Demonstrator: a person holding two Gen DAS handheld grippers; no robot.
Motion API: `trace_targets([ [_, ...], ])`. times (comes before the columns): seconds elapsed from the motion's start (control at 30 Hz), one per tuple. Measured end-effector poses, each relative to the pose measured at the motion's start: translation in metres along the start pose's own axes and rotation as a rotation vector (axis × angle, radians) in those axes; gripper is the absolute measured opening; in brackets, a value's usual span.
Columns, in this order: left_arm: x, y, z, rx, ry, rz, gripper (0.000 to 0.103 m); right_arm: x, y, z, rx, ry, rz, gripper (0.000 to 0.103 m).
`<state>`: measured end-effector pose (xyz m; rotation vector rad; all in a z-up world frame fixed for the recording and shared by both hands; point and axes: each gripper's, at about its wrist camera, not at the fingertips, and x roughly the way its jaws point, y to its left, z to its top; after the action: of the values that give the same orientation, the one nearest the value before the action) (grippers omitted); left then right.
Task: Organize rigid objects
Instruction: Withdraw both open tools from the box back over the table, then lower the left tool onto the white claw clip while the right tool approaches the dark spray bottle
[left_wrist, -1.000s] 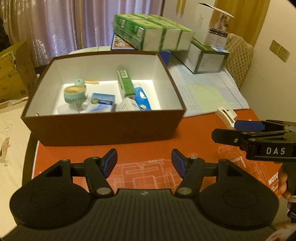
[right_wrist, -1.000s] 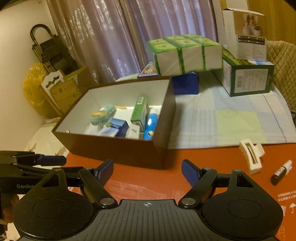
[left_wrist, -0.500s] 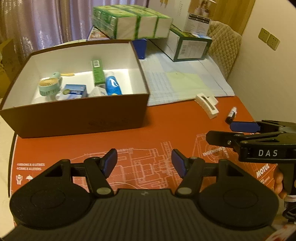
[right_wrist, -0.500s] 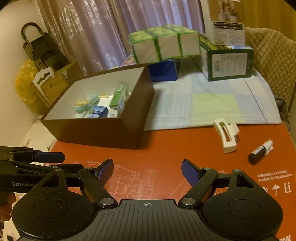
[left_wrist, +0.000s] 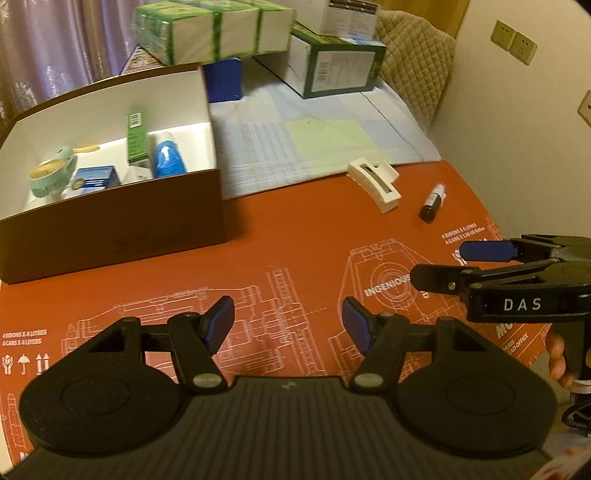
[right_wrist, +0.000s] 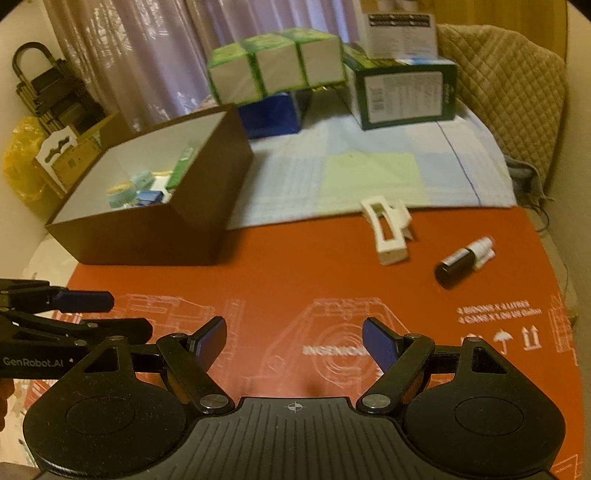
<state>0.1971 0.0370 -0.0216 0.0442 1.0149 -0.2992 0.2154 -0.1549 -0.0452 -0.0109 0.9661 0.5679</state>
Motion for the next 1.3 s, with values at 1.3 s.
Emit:
trace_targets([
  [1.3,0.132,-0.109,0.075,0.103,0.020,-0.093,0.061,0.028,-0.148,0.008,-0.068,-0.093,-0.125,0.078],
])
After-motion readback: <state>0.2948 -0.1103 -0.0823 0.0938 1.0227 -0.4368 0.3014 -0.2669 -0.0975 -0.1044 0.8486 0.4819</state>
